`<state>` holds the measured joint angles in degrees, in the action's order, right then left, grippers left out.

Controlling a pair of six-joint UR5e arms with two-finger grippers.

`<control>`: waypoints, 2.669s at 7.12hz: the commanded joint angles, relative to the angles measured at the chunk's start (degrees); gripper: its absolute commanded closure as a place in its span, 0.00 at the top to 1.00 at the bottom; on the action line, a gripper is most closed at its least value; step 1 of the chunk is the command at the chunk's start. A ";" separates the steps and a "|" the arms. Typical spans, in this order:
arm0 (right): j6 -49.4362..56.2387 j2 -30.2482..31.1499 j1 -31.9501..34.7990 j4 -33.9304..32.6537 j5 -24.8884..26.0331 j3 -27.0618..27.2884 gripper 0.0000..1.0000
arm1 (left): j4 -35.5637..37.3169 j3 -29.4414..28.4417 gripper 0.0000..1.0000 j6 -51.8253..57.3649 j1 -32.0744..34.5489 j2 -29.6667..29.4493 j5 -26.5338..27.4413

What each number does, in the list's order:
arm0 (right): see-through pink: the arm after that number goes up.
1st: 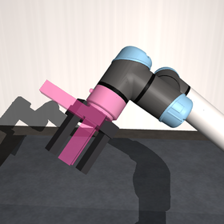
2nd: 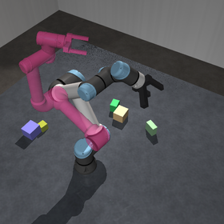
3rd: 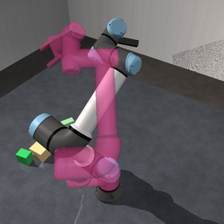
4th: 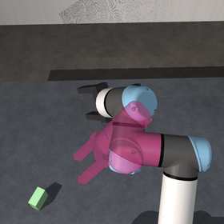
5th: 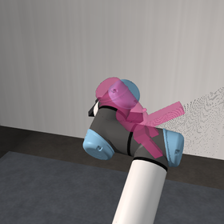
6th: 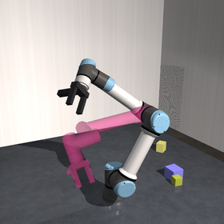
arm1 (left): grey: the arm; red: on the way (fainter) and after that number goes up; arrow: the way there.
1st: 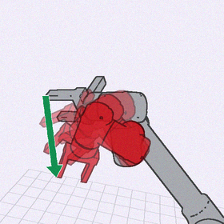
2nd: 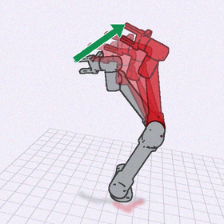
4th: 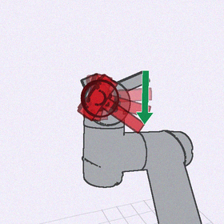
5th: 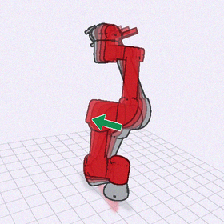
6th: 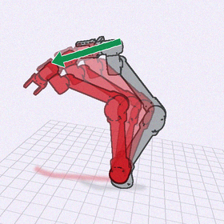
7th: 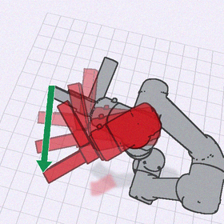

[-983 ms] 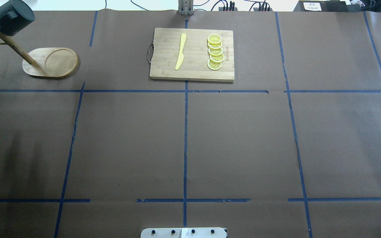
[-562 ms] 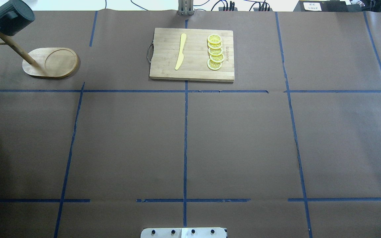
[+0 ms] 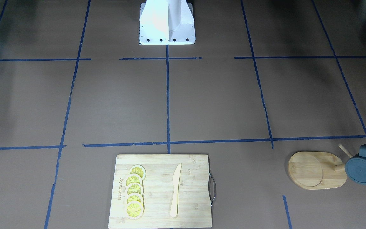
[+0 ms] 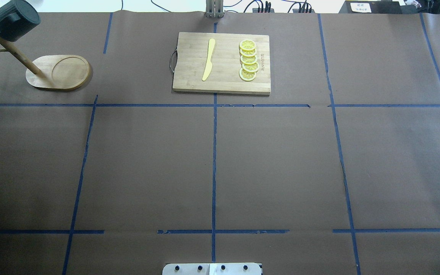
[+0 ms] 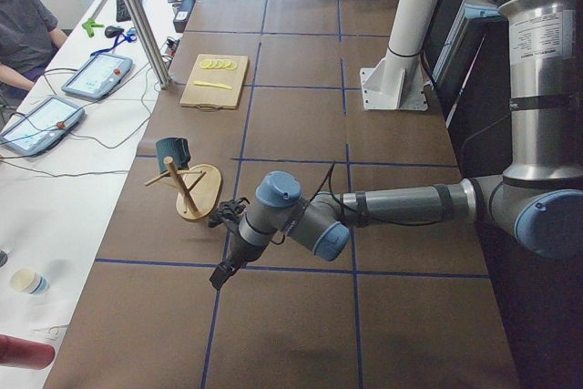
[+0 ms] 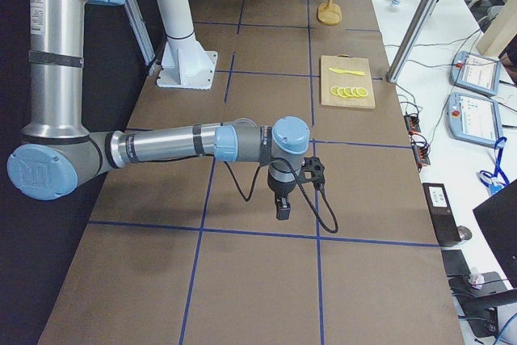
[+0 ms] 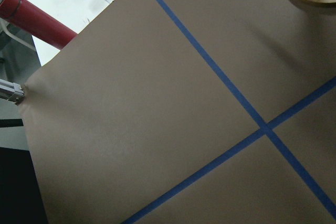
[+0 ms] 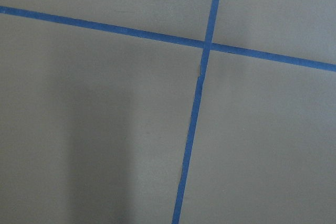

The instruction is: Hang cup on storage rack

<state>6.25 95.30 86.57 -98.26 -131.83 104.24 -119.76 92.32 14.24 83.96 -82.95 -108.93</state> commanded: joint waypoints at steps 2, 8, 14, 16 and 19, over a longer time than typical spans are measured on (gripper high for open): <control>-0.10 0.24 0.00 0.00 -0.09 0.00 1.00 | 30.06 3.66 1.00 -1.04 4.08 -4.68 -8.84; -0.63 0.41 0.09 -0.09 -0.09 -1.32 0.99 | 32.58 5.40 1.00 -9.41 5.52 -2.84 -23.43; -0.54 0.41 0.09 -0.09 -0.09 -1.32 1.00 | 32.05 8.84 1.00 -9.85 5.52 -1.17 -23.17; -0.54 0.33 0.09 -0.09 -0.09 -1.32 1.00 | 32.22 9.02 1.00 -9.76 5.52 -0.37 -22.90; -0.54 0.24 0.09 -0.09 -0.09 -1.32 1.00 | 32.40 9.11 1.00 -9.67 5.25 0.94 -23.08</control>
<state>5.71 95.57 86.66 -98.33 -131.92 102.93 -87.50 101.38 4.56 89.29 -82.20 -132.01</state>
